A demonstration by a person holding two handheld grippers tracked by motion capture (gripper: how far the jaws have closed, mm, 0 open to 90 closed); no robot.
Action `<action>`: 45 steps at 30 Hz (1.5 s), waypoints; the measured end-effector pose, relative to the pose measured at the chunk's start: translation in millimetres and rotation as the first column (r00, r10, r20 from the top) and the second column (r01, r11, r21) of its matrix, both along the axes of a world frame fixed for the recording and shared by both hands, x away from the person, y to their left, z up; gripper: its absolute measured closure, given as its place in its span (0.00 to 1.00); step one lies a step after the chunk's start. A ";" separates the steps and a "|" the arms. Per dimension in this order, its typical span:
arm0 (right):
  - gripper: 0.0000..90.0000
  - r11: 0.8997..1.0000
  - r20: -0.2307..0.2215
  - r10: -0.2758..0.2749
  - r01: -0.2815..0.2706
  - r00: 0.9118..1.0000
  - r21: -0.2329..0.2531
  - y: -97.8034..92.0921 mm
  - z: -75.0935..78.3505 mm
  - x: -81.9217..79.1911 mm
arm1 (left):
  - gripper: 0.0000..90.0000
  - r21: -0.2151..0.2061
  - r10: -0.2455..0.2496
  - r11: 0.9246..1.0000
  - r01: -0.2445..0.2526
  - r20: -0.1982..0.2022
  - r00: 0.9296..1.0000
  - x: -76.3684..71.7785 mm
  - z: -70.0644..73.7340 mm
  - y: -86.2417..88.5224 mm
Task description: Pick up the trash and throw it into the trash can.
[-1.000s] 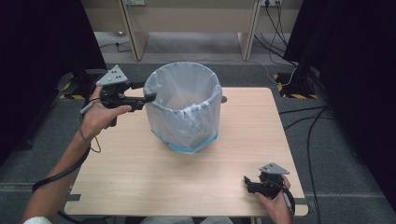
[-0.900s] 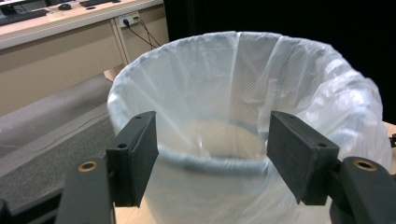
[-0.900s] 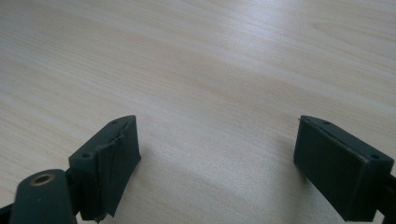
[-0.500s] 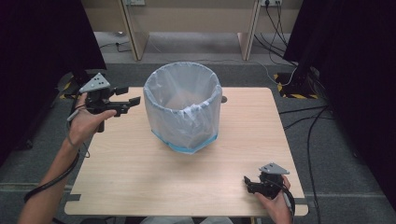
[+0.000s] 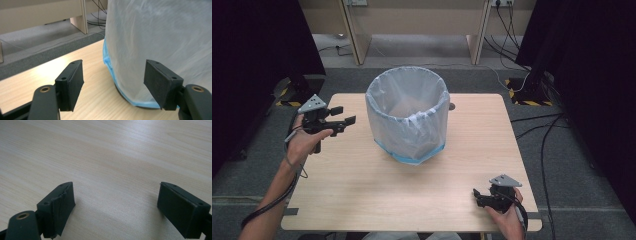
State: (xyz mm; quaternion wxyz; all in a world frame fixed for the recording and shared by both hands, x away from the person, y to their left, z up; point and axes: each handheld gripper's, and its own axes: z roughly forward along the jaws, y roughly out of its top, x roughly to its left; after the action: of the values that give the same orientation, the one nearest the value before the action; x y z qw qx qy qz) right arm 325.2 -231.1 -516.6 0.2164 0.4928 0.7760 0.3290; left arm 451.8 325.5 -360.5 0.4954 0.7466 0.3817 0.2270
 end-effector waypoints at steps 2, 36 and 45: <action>0.16 1.000 0.000 0.000 0.000 1.000 0.000 0.0 0.0 0.0 | 0.34 -0.005 0.001 1.000 -0.001 -0.006 1.000 0.0 -5.5 1.6; 0.16 1.000 0.000 0.000 0.000 1.000 0.001 0.1 0.0 0.0 | 0.30 0.003 0.052 0.999 -0.052 -0.101 0.993 -12.4 -98.7 15.8; 0.16 1.000 0.000 -0.001 0.001 1.000 0.001 0.2 0.0 0.0 | 0.30 0.024 0.058 0.998 -0.055 -0.145 0.988 -16.4 -125.9 15.1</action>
State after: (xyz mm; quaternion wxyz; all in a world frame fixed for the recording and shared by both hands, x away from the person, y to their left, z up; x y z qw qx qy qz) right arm 325.1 -231.0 -516.5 0.2161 0.4934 0.7755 0.3292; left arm 435.4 340.6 -486.3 0.4521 0.7548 0.4357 0.1897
